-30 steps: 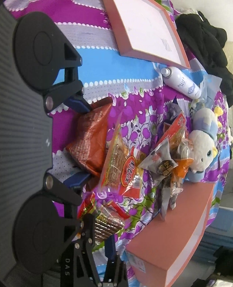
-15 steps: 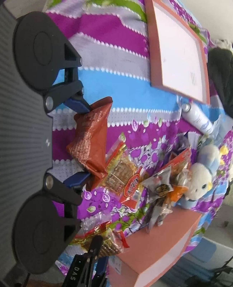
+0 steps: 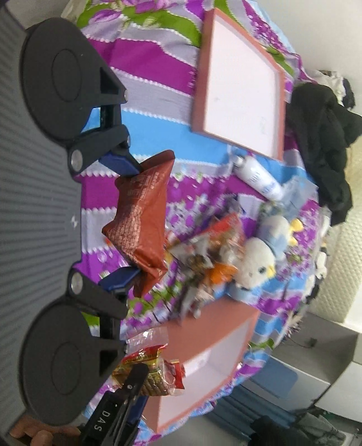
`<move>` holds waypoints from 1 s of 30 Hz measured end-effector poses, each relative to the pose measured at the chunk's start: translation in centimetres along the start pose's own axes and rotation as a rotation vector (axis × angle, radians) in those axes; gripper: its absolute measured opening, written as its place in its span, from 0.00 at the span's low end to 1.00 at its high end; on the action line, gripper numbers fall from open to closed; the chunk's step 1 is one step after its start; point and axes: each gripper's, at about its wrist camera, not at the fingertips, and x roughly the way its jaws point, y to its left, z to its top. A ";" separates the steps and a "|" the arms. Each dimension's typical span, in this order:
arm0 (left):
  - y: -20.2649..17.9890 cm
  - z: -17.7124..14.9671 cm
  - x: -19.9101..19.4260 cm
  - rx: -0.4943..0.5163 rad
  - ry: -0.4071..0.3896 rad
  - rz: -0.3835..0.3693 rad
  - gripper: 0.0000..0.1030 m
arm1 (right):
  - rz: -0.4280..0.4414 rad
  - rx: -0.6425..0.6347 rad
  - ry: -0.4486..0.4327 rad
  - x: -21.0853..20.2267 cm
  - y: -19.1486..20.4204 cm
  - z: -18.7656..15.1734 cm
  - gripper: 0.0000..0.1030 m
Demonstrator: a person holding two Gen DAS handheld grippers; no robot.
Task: Organize snacks
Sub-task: 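Lift both held snacks and carry them toward the pink box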
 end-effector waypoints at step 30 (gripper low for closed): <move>-15.7 6.9 0.0 0.168 -0.047 -0.287 0.73 | -0.181 0.165 -0.175 -7.7 -9.8 3.8 0.53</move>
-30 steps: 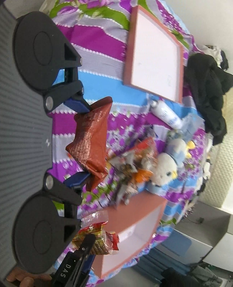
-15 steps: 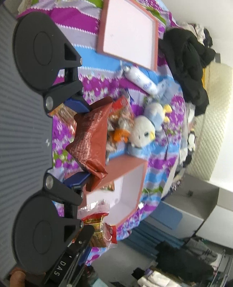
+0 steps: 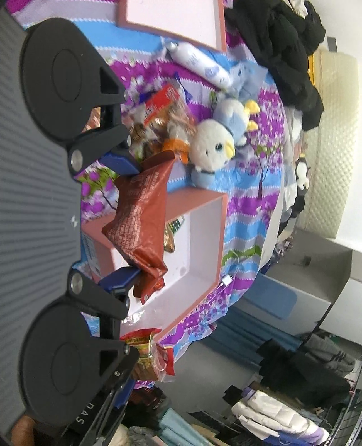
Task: Organize snacks
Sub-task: 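Lift both held snacks and carry them toward the pink box, then lower both snacks into the pink box and open both tools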
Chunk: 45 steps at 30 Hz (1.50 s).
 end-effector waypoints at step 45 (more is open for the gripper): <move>-6.8 10.3 27.5 0.131 0.197 -0.083 0.83 | -0.118 0.083 0.261 20.9 -11.3 2.5 0.64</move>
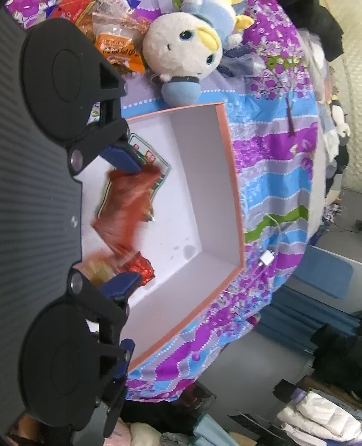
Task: Organize snacks
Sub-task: 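Lower both snacks into the pink box and open both tools, then lift both tools out of the box and move toward the snack pile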
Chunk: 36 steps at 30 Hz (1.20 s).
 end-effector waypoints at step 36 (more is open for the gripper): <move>0.1 -14.2 -27.5 -0.056 -0.239 0.088 0.84 | 0.101 -0.056 -0.184 -19.7 6.5 -8.1 0.69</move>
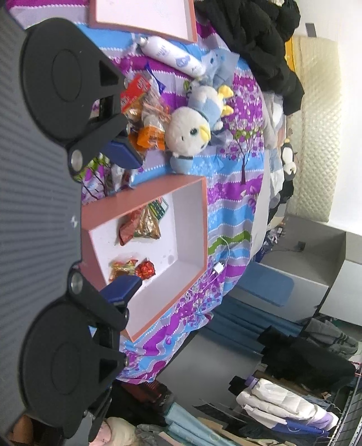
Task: Organize snacks
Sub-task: 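Lift both tools out of the box and move toward the snack pile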
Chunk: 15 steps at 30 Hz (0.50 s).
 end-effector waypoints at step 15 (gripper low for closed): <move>3.3 -4.4 -4.2 -0.078 0.020 0.066 0.84 | 0.091 -0.057 0.012 -1.7 3.9 -2.1 0.69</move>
